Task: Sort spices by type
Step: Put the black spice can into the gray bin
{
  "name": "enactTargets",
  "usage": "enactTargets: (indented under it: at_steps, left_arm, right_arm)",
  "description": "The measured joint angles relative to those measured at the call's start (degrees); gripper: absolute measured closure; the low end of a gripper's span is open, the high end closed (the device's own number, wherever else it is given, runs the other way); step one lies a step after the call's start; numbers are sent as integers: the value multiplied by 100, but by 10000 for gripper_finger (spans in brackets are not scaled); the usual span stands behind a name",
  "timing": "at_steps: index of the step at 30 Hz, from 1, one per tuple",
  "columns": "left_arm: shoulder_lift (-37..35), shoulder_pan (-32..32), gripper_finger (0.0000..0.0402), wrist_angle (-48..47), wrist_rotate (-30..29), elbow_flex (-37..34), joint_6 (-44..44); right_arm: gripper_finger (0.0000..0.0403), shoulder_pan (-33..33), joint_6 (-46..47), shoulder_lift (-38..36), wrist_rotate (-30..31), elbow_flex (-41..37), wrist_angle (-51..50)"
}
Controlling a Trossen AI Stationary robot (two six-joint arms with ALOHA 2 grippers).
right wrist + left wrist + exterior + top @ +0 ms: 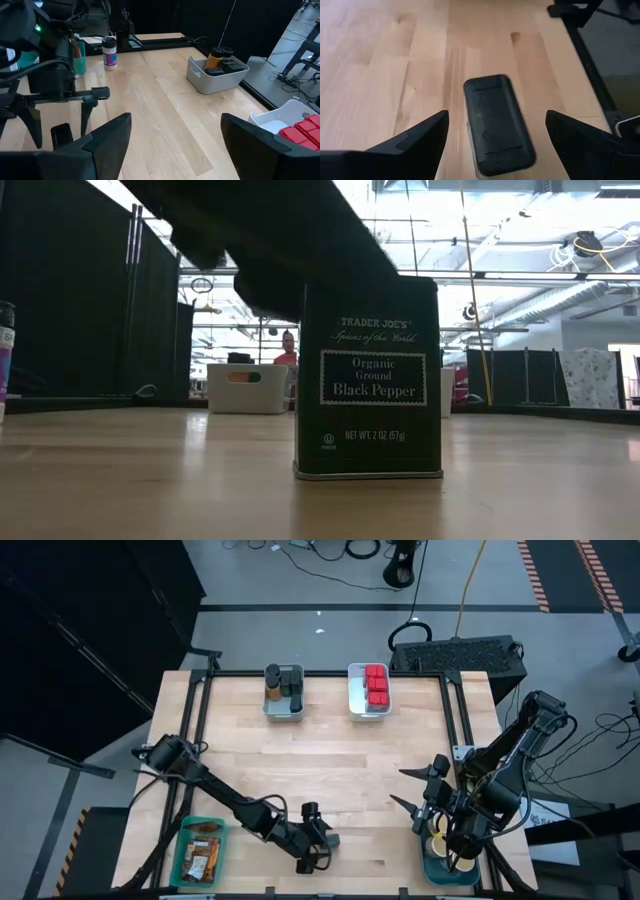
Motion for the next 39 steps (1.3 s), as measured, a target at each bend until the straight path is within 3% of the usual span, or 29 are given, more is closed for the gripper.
enactTargets:
  at_steps: [7, 22, 39]
  left_arm:
    - [94, 53, 87, 24, 6, 0, -9]
    - [-99, 152, 269, -261, -3, 0, 161]
    - [-667, 230, 264, -742, -500, 0, 471]
  right_arm:
    - [113, 0, -2, 0, 0, 0, -3]
    - [113, 0, -44, 0, 2, -2, -12]
    - [113, 0, -175, -2, 4, -2, -31]
